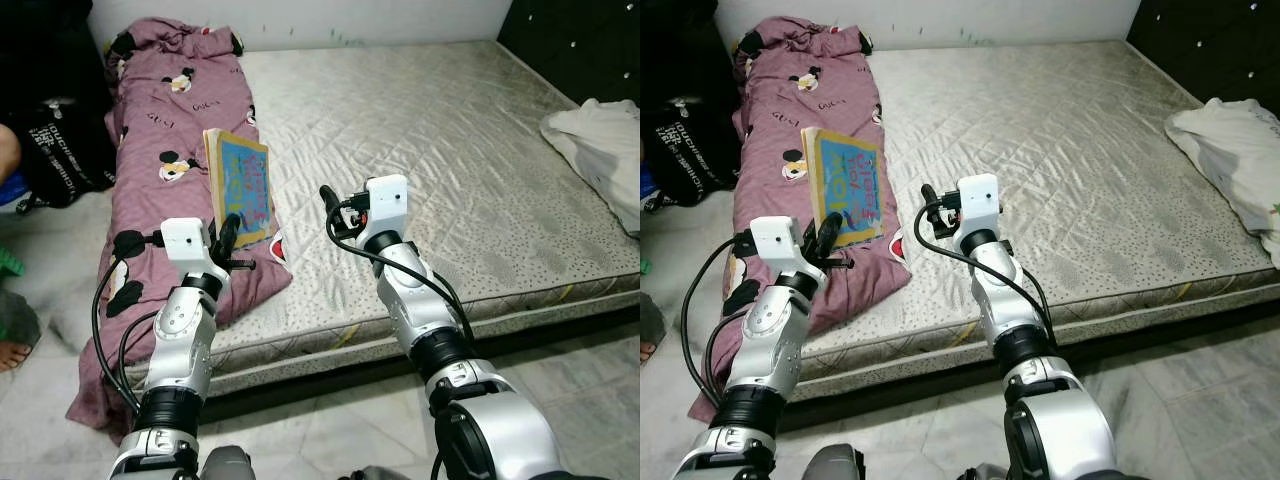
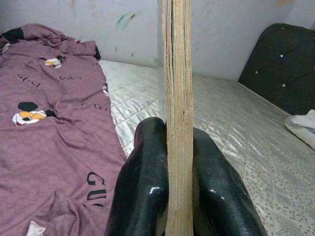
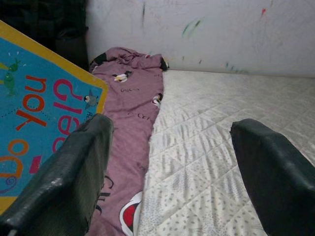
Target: Clean up the room
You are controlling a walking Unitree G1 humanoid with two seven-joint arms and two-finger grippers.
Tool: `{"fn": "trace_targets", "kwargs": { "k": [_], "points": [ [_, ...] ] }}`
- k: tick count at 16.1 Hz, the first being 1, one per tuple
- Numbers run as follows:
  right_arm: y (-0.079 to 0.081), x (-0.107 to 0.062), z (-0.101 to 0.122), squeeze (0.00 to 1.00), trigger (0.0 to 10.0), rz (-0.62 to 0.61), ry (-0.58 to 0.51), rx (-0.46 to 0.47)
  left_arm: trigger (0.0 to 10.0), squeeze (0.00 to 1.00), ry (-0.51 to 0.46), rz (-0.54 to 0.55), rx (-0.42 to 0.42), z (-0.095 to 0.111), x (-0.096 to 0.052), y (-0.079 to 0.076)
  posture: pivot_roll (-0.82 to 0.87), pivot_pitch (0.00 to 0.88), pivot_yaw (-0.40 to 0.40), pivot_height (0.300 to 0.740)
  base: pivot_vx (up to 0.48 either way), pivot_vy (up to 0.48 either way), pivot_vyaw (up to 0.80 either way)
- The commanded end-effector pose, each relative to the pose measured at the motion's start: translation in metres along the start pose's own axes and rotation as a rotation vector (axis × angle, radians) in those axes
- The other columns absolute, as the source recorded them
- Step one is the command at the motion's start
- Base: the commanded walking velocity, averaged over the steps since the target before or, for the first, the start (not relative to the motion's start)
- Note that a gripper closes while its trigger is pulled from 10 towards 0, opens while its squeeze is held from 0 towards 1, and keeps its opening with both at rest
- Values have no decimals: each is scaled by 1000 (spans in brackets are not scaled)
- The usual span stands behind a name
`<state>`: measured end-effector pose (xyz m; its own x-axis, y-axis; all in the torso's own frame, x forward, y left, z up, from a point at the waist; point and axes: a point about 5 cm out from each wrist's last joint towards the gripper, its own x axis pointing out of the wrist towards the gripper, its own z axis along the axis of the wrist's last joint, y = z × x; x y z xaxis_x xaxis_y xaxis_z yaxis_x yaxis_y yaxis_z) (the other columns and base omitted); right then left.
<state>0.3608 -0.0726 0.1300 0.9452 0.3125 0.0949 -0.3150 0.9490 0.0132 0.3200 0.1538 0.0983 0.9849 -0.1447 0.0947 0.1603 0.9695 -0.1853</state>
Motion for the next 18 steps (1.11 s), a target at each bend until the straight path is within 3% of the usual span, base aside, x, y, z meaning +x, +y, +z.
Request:
{"fn": "trace_targets", "kwargs": {
  "k": [1,11,18],
  "points": [
    [-2,2,4,0,10000,-5,-10,-6,10000,0,-48,-26,7,10,5,-3,73,41,-61,740,259,0,0],
    [-3,3,6,0,10000,-4,-18,-18,10000,0,-46,-16,-5,10,7,-3,67,47,-64,740,301,0,0],
    [-6,3,4,0,10000,-20,-5,-1,10000,0,-38,72,-7,9,10,4,68,49,-64,740,0,0,0]
  ]
}}
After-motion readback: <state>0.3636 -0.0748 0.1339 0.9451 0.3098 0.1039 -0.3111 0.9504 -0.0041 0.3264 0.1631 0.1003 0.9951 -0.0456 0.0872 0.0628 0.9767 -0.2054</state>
